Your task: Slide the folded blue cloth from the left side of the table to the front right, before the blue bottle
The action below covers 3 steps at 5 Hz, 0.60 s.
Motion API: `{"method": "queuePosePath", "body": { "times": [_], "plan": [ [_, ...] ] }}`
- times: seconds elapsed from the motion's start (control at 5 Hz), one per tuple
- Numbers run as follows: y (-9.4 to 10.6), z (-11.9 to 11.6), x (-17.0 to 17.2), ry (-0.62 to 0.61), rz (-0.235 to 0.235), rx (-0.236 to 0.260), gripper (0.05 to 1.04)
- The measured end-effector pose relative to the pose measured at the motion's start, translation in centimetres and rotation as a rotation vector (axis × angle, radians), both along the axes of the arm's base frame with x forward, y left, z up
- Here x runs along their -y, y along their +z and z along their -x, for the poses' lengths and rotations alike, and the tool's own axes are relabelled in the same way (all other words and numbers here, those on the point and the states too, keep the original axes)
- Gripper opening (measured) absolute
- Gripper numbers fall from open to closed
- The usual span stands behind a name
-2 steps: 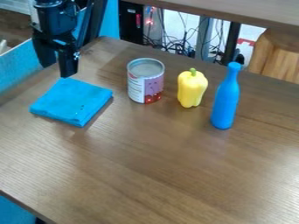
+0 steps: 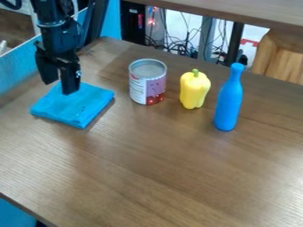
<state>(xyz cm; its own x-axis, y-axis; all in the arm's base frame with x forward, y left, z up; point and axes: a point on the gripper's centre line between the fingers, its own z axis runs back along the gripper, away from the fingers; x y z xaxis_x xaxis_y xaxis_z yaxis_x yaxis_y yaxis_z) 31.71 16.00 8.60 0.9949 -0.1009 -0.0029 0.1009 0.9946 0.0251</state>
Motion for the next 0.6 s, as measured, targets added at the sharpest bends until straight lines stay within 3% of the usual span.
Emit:
{"method": "queuePosePath", "body": {
  "times": [0.6],
  "plan": [
    [-2.8,1.0,0.5,0.000,-0.015,0.015,1.001]
  ]
}}
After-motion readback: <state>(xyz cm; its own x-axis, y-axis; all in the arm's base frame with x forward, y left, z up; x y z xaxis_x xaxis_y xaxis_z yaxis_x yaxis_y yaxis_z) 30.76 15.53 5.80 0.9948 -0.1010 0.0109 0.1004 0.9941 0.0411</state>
